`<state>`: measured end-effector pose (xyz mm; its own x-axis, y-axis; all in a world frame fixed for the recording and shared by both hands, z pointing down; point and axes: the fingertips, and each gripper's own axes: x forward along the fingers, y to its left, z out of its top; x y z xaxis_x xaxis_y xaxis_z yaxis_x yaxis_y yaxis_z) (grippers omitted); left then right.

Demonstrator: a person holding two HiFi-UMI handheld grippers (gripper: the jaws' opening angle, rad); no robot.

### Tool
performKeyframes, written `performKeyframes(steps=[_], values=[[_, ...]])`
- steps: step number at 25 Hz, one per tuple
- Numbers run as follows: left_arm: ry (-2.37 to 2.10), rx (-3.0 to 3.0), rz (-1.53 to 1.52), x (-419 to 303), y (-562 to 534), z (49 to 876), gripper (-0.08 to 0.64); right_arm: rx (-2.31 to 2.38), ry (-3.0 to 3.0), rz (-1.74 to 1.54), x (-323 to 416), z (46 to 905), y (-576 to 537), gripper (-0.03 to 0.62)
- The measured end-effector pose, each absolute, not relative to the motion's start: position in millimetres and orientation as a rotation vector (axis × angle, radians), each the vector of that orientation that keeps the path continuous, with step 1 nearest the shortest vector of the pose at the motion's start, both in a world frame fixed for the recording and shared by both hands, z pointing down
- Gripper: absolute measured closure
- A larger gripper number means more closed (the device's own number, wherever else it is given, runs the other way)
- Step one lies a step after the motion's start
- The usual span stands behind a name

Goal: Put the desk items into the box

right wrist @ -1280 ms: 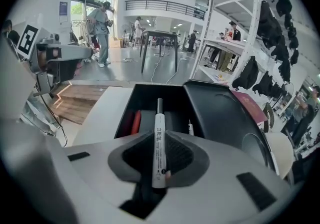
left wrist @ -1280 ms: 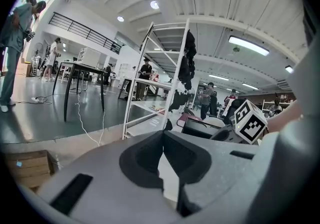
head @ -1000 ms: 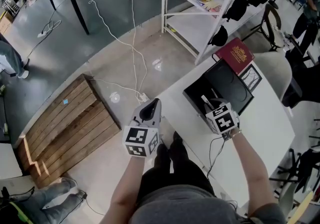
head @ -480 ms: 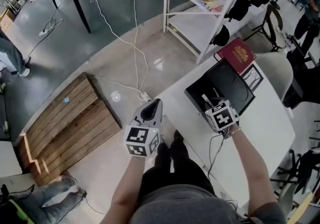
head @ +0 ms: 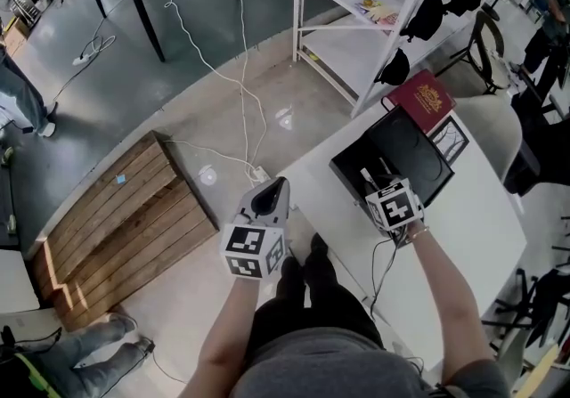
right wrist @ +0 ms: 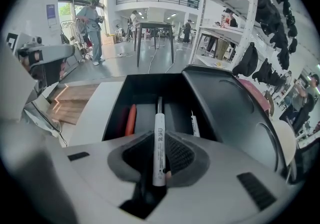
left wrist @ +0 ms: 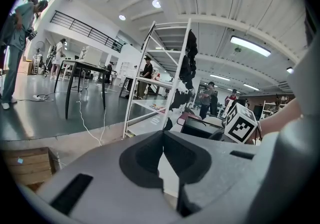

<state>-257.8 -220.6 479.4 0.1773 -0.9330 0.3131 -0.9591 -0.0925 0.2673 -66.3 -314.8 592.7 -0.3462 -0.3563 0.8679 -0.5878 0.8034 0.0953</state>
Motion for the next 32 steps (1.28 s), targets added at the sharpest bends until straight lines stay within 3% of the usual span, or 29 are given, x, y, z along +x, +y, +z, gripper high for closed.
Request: performKeyframes(steps=[10, 19, 32], values=[[-1.780, 2.083, 0.090, -254, -221, 473, 0.553, 0.831, -2.118, 0.269, -66, 549, -318, 0.520], [-1.759, 2.131, 0.111, -240, -223, 467, 0.554, 1.088, -2.362, 0.367, -56, 474, -305, 0.584], [-1.762, 2.194, 0.105, -234, -223, 442, 0.554, 1.292, -2.566, 0.430, -41, 412, -263, 0.588]])
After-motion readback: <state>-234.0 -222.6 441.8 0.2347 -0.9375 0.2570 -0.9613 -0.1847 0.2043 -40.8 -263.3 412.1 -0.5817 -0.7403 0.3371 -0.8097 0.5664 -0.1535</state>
